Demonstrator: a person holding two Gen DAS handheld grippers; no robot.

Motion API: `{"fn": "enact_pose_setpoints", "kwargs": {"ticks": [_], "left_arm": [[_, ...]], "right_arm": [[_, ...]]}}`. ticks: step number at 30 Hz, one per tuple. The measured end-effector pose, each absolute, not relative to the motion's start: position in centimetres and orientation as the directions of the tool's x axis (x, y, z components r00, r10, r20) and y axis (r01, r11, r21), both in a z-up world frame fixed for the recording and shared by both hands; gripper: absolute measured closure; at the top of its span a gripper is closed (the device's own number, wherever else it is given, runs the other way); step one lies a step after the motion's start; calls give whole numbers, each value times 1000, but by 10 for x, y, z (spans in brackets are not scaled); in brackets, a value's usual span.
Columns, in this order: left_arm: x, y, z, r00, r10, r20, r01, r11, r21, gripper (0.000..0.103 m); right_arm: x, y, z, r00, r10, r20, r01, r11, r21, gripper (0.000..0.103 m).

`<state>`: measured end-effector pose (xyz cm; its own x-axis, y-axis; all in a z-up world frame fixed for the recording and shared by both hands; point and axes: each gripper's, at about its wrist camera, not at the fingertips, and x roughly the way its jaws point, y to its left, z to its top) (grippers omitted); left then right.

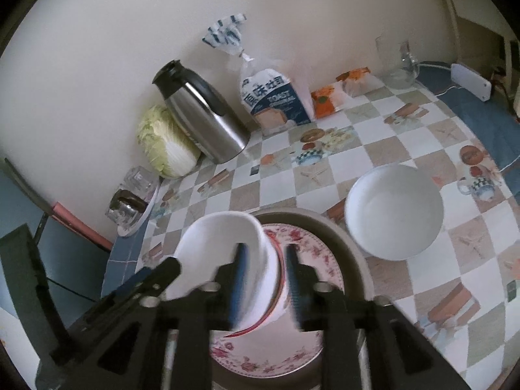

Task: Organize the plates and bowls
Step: 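Open the right gripper to release the white square bowl, then move the right gripper to the large white round bowl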

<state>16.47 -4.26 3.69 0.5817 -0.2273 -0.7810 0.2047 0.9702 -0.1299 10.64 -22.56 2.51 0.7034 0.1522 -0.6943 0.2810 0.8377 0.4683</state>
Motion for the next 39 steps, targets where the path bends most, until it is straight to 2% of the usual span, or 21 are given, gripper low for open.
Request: {"fn": "enact_pose_setpoints", "kwargs": {"ticks": [2,4,6,7,8,9,12,18,23,32,39], "left_arm": [[165,-39,39,596,-207,-775,182,976,-121,29],[165,-36,42,613,-182,-769,160,982,-105,27],[166,-32,43,625,-162,-764,133,986,-100,23],[166,-29,43,628,-154,-763,120,988,-101,21],[167,-26,43,629,-145,-764,104,989,-102,13],[167,-24,42,627,-137,-767,90,991,-103,9],[170,-18,40,618,-123,-776,59,992,-110,9],[168,-9,42,629,-86,-773,7,994,-106,9],[165,-7,44,641,-86,-763,-9,993,-120,9],[157,-16,51,660,-115,-742,31,992,-126,9],[150,-30,70,689,-171,-704,101,985,-141,9]], "right_arm": [[105,-228,26,703,139,-697,289,840,460,47],[104,-231,28,705,125,-698,291,847,446,44],[102,-233,30,710,109,-695,294,852,434,33],[102,-234,31,712,102,-695,296,854,428,31],[101,-234,32,713,94,-695,297,858,420,29],[101,-235,32,712,89,-696,296,861,413,26],[100,-235,32,712,85,-697,295,865,407,15],[96,-240,37,713,58,-698,307,870,386,0],[86,-253,49,758,76,-647,282,857,431,0],[69,-281,61,786,74,-613,296,827,479,0],[67,-298,54,737,21,-675,339,853,397,0]]}}
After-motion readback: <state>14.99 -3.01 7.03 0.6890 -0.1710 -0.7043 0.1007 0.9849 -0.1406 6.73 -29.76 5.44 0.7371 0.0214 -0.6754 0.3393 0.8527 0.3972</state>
